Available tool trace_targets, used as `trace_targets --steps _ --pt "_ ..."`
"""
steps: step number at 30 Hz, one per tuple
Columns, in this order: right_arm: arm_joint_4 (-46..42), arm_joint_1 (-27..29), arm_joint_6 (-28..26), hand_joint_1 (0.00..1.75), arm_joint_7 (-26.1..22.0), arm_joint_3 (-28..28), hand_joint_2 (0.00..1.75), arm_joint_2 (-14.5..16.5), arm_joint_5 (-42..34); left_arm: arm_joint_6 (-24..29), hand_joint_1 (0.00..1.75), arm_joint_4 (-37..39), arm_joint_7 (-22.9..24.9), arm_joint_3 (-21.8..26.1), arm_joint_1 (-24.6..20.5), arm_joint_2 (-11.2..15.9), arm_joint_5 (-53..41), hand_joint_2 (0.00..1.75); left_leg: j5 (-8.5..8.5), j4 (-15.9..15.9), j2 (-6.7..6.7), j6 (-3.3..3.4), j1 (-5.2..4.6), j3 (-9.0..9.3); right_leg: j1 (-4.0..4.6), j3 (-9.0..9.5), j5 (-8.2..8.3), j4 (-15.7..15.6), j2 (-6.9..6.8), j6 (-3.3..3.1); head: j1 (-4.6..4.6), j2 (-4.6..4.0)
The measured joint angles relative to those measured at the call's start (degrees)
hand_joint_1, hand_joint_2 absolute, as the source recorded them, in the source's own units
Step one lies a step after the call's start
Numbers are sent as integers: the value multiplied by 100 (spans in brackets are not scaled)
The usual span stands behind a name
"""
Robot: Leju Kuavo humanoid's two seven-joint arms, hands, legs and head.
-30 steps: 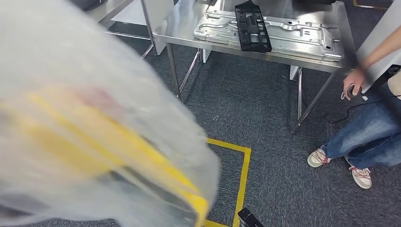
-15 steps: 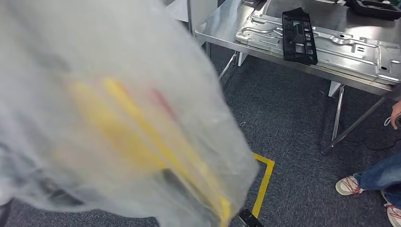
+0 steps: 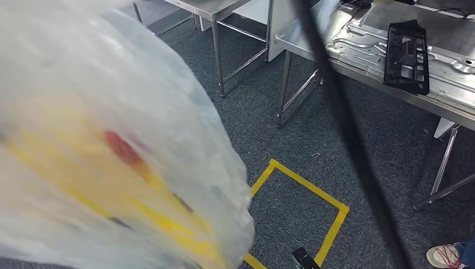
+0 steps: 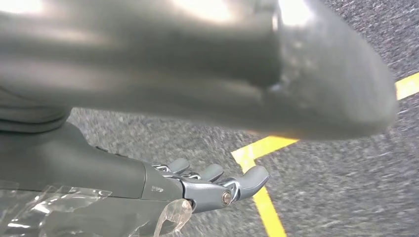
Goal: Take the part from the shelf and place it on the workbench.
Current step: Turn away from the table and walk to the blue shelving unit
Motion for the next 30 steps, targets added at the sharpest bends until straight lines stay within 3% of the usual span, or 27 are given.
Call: trace_targets --steps 2,3,5,7,8,9,10,12,14,15,16,17,19,21,23,24,25,26,28,30 --pt "0 -14 -10 0 -1 -15 0 -6 -1 -1 0 -2 -27 68 85 2 28 0 19 -25 -153 66 15 18 -6 50 -46 0 -60 62 2 0" --pt "0 -17 -26 0 0 -19 0 -12 4 -1 0 -4 -38 100 109 2 32 0 36 -43 -226 99 33 36 -12 36 -123 83 47 86 4 1" --pt "0 -13 -95 0 6 -25 0 -30 25 0 0 -8 -67 146 149 -4 40 0 68 -61 -367 161 69 68 -31 -200 -458 654 414 111 11 1" --pt "0 -3 -209 0 26 -27 0 -55 48 0 0 -9 -92 154 202 -18 53 0 76 -57 -520 193 64 66 -29 -612 -796 1480 617 111 15 1" --pt "0 1 -265 0 37 -30 0 -75 56 0 0 -9 -101 154 231 -27 59 0 74 -56 -605 196 59 66 -27 -752 -827 1712 640 112 15 1" --pt "0 4 -311 0 45 -37 0 -99 58 1 0 -9 -108 156 254 -34 63 0 71 -54 -694 197 55 70 -27 -788 -741 1716 650 108 15 1" --pt "0 5 -358 0 51 -49 0 -132 59 3 0 -9 -113 157 269 -40 67 0 67 -50 -785 195 55 79 -29 -709 -545 1475 674 99 15 1" --pt "4 4 -466 0 65 -87 87 -216 46 19 0 -9 -125 165 293 -49 68 0 49 -30 -956 174 53 83 -44 -367 -89 629 911 65 16 0" --pt "14 -2 -566 0 92 -122 175 -309 17 58 0 -9 -163 177 326 -55 84 0 34 -5 -1097 135 53 52 -58 -148 115 93 1106 34 17 0" --pt "18 -9 -595 0 110 -138 175 -353 3 86 0 -8 -191 194 348 -58 108 0 36 -2 -1162 105 61 30 -52 -125 110 36 1103 18 17 1" --pt "20 -19 -612 0 128 -152 175 -389 -5 115 0 -8 -224 218 377 -60 135 0 42 -8 -1230 73 77 10 -46 -124 116 27 1017 -2 19 1" --pt "20 -27 -626 0 142 -169 175 -426 -9 143 0 -8 -257 249 412 -60 161 0 37 3 -1223 40 91 -7 -44 -116 124 13 944 -29 18 1" --pt "20 -16 -640 0 163 -205 175 -506 -21 187 0 -6 -310 318 457 -61 208 0 -114 253 -945 -28 85 -134 -60 -93 133 -19 791 -90 11 0" --pt "20 29 -645 0 185 -243 175 -581 -41 210 0 -2 -345 361 488 -74 248 0 -468 972 -575 -98 93 -484 -60 -81 118 -28 648 -133 2 -1" --pt "21 75 -643 0 205 -265 175 -633 -55 227 0 10 -376 379 556 -104 269 0 -707 1671 -456 -152 139 -844 -56 -77 98 -26 497 -146 1 -2" --pt "22 94 -640 0 207 -271 175 -650 -56 240 0 17 -390 390 591 -120 277 0 -679 1744 -429 -171 162 -889 -57 -71 87 -26 419 -143 0 -1" --pt "22 110 -634 0 205 -276 175 -658 -56 263 0 23 -401 406 618 -133 297 0 -547 1559 -392 -184 178 -804 -57 -60 75 -25 348 -130 0 -1" --pt "21 125 -625 0 194 -280 175 -659 -52 295 0 27 -409 430 638 -142 323 0 -350 1158 -304 -186 183 -600 -57 -41 60 -25 278 -112 0 0" --pt "20 158 -604 0 160 -285 175 -656 -41 383 0 28 -419 503 678 -146 380 0 -36 316 -28 -138 144 -176 -32 12 16 -22 152 -53 4 0" --pt "20 190 -591 0 130 -288 175 -647 -21 474 0 28 -427 611 756 -149 433 0 43 7 64 -58 90 -34 -8 62 -29 -26 28 17 13 0"
